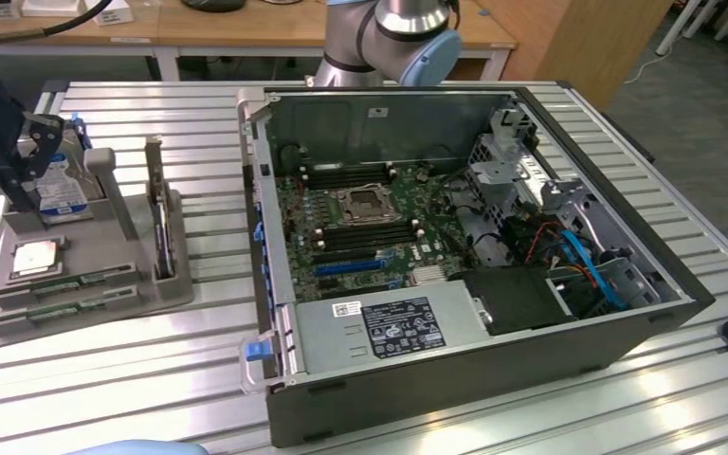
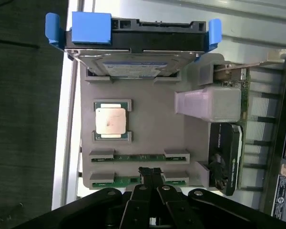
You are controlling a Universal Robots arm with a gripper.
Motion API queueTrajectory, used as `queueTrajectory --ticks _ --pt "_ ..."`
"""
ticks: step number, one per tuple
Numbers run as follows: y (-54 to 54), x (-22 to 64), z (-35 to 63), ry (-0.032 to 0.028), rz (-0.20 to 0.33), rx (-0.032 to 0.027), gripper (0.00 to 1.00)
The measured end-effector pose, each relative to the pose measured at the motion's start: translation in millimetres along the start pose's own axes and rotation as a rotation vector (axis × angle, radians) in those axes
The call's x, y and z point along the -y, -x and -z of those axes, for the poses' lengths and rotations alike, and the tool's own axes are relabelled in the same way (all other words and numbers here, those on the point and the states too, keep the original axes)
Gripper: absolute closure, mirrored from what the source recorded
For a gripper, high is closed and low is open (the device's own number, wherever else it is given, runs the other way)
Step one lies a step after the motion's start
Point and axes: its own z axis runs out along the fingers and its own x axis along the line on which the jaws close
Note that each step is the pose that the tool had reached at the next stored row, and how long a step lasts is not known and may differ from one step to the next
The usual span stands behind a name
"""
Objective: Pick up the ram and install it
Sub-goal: 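Pick up the ram and move it above insertion slot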
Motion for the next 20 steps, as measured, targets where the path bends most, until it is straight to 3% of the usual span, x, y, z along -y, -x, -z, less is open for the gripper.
queueTrajectory --ticks 20 --pt "-0.1 0.0 -0.8 0.0145 0.269 0.0027 0.9"
